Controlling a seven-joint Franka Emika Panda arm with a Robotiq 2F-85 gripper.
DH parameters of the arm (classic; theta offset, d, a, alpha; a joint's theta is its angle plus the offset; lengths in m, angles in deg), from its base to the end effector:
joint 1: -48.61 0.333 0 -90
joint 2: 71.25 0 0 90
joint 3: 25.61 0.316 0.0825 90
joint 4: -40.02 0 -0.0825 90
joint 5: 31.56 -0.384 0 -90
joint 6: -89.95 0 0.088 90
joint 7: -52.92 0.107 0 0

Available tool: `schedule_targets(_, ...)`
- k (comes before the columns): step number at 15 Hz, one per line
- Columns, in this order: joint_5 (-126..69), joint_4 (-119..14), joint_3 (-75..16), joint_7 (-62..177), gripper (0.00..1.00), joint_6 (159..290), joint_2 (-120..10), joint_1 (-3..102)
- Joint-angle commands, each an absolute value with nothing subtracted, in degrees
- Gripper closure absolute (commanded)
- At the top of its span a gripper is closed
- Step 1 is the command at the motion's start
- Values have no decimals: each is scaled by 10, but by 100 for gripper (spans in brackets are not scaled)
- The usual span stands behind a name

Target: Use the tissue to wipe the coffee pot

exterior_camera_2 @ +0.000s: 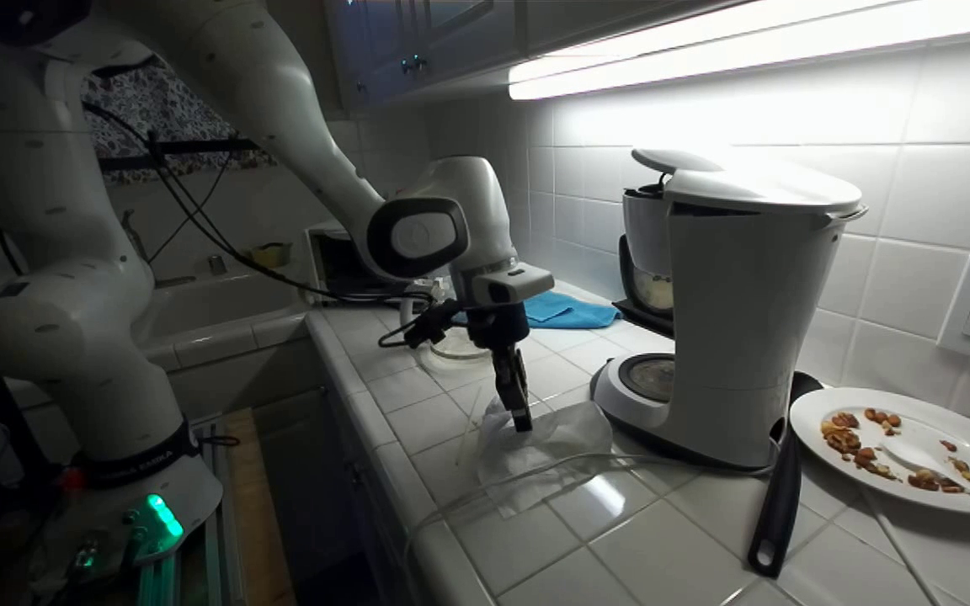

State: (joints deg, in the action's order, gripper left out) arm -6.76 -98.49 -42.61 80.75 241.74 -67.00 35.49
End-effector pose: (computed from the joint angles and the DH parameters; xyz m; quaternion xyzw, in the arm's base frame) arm 0.4428 -0.2443 0.2943 0.9385 -0.3120 0.0740 0.1284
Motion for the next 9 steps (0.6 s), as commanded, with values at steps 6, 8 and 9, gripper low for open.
schedule_targets(6, -69, -1001, -392, 772, 100, 2338, -843, 340)
schedule_targets(8, -69, -996, -379, 774, 100, 2337, -857, 333)
schedule_targets(9, -75, -995, -375, 774, 100, 2340, -860, 329)
